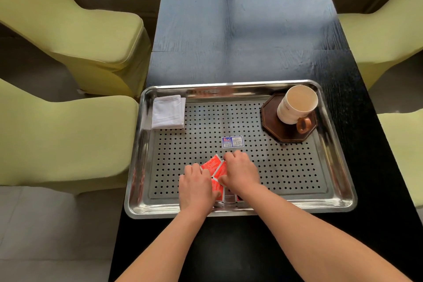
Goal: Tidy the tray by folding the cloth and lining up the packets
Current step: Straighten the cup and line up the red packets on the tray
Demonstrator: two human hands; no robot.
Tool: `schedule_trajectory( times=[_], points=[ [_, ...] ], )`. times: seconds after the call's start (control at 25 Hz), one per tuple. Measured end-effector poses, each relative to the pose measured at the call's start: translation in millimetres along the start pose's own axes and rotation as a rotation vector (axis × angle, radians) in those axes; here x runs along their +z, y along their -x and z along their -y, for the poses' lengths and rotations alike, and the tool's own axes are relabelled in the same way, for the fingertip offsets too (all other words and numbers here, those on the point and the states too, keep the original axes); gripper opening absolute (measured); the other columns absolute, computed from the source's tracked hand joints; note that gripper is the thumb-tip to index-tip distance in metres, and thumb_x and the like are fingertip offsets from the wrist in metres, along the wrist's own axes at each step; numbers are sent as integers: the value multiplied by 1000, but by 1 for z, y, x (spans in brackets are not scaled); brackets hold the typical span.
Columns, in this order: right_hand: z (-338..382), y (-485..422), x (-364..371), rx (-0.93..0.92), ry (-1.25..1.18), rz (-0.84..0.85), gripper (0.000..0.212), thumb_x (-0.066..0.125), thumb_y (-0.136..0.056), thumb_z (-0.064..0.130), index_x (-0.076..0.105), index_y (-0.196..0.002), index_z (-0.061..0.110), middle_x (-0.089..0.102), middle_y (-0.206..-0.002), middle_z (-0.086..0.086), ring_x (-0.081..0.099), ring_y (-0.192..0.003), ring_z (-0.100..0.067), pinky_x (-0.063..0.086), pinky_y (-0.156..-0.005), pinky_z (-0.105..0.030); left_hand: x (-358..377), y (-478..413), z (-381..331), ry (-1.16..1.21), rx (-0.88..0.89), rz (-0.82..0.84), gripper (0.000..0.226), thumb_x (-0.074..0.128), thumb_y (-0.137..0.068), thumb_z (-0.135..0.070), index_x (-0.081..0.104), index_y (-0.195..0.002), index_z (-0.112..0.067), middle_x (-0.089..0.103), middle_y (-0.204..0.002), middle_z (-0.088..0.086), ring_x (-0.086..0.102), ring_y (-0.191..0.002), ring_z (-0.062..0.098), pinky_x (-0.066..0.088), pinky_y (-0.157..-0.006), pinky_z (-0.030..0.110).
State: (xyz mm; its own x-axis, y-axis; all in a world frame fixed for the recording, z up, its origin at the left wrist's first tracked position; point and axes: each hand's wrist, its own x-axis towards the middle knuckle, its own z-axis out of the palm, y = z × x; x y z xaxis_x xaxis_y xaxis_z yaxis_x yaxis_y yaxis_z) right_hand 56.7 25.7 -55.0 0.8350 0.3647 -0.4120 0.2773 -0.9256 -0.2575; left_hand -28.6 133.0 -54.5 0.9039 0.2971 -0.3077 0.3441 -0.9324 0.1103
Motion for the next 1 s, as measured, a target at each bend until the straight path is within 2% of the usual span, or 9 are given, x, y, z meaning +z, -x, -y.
schedule_trajectory(
  times=[0.08,0.16,0.24,0.36,0.44,0.52,0.6,0.84,1.0],
  points=[
    [0,-2,-5,66,-122,26,36,78,-75,31,61,-105,18,60,-105,-2,56,-100,-21,51,-82,-35,0,0,-3,41,-32,6,49,69,-79,-52,58,-116,-21,51,-115,0,41,-108,21,38,-91,33],
    [-9,0,-11,127,-331,46,17,77,-77,26,64,-86,19,65,-89,2,61,-82,-15,50,-68,-30,-1,-1,-4,74,-44,16,49,72,-78,-51,58,-115,-22,51,-115,-1,41,-108,21,38,-92,33],
    [-24,9,-19,166,-514,-31,17,78,-80,26,63,-77,20,64,-78,6,60,-72,-12,44,-58,-25,-3,-3,-4,82,-16,21,49,73,-77,-50,56,-115,-24,51,-115,-3,40,-107,20,38,-92,33],
    [-47,28,-21,37,-310,-169,15,76,-82,27,62,-79,20,55,-82,8,57,-82,-17,41,-63,-29,-3,-6,-3,88,76,18,41,72,-79,-44,58,-114,-27,55,-116,-6,40,-109,20,36,-95,34],
    [-52,42,-18,-74,-173,-9,17,74,-79,37,65,-86,25,52,-91,9,55,-96,-16,44,-70,-29,-3,-6,-5,68,121,17,40,71,-81,-41,60,-117,-27,57,-117,-5,40,-110,21,34,-95,35],
    [-53,51,-15,-104,-103,165,40,67,-71,63,68,-95,30,52,-98,12,49,-101,-9,48,-76,-31,-3,-7,-6,53,126,23,38,70,-83,-39,62,-118,-26,57,-116,-2,40,-111,22,34,-95,37],
    [-53,52,-15,-63,-129,156,51,60,-71,74,71,-97,32,54,-98,13,48,-100,-8,48,-77,-32,-4,-9,-7,46,117,37,36,68,-85,-37,63,-119,-25,56,-117,-1,40,-112,23,33,-95,38],
    [-54,45,-27,78,-385,-26,13,67,-89,39,70,-90,26,62,-94,9,58,-88,-6,51,-80,-31,-9,-14,-9,23,133,43,26,68,-88,-35,61,-110,-23,58,-111,-1,44,-107,23,34,-93,38],
    [-56,43,-33,98,-452,-66,6,67,-90,29,70,-87,25,63,-90,9,57,-79,-3,44,-74,-24,-9,-18,-6,56,167,53,17,65,-91,-25,65,-108,-23,65,-106,-2,48,-100,21,33,-90,37]
  ],
)
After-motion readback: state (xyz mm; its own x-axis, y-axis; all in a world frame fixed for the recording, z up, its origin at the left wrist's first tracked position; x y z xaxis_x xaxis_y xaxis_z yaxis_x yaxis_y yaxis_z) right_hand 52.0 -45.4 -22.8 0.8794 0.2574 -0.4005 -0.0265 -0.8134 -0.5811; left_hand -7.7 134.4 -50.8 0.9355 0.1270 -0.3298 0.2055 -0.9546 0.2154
